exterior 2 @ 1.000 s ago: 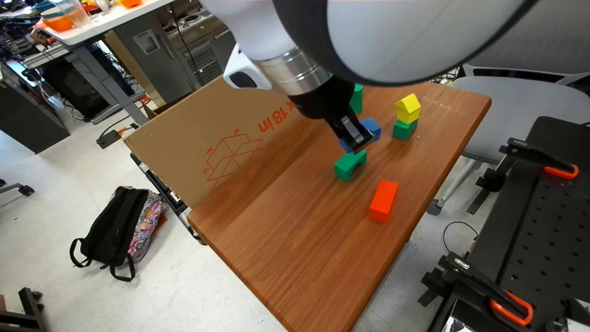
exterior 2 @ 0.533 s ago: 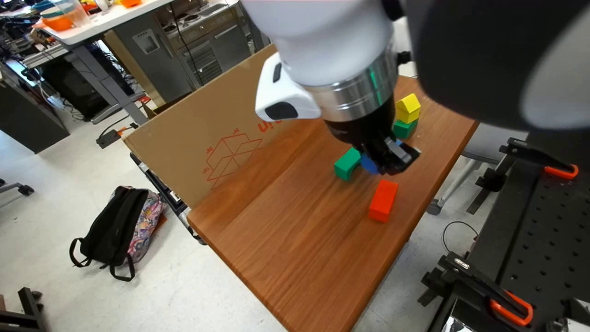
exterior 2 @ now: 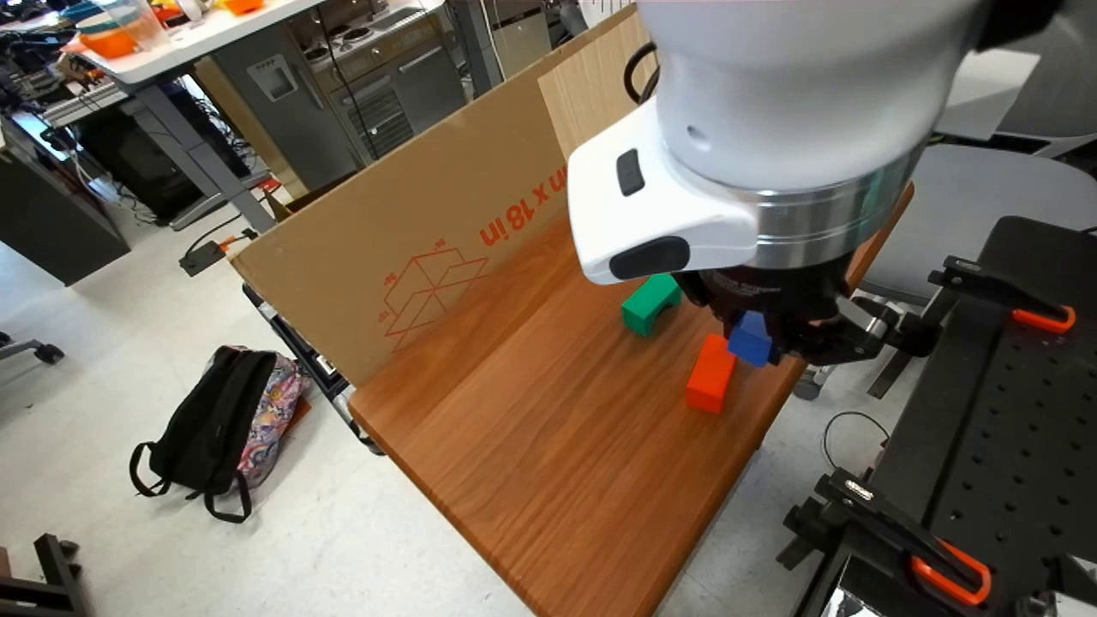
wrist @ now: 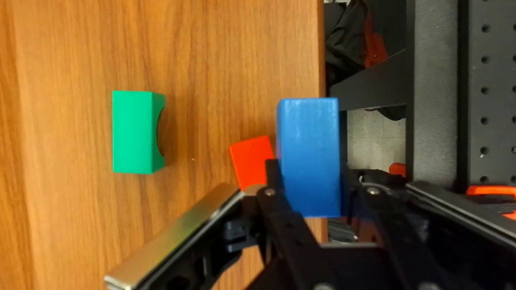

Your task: Pick up the blue block and place it on top of the orange block

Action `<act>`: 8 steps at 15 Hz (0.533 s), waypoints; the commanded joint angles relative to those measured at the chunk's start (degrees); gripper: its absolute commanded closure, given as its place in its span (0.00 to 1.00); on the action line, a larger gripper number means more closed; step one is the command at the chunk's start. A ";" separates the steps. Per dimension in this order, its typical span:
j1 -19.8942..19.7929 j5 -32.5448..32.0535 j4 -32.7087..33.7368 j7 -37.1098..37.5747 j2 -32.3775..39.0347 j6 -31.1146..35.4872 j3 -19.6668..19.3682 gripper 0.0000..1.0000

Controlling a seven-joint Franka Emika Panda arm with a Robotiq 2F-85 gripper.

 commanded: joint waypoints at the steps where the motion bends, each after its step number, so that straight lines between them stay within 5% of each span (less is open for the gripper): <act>1: -0.59 -1.37 -2.21 -3.52 -2.78 5.19 -0.04 0.92; 8: 0.00 -6.59 -1.08 -4.25 -1.16 6.02 -0.76 0.92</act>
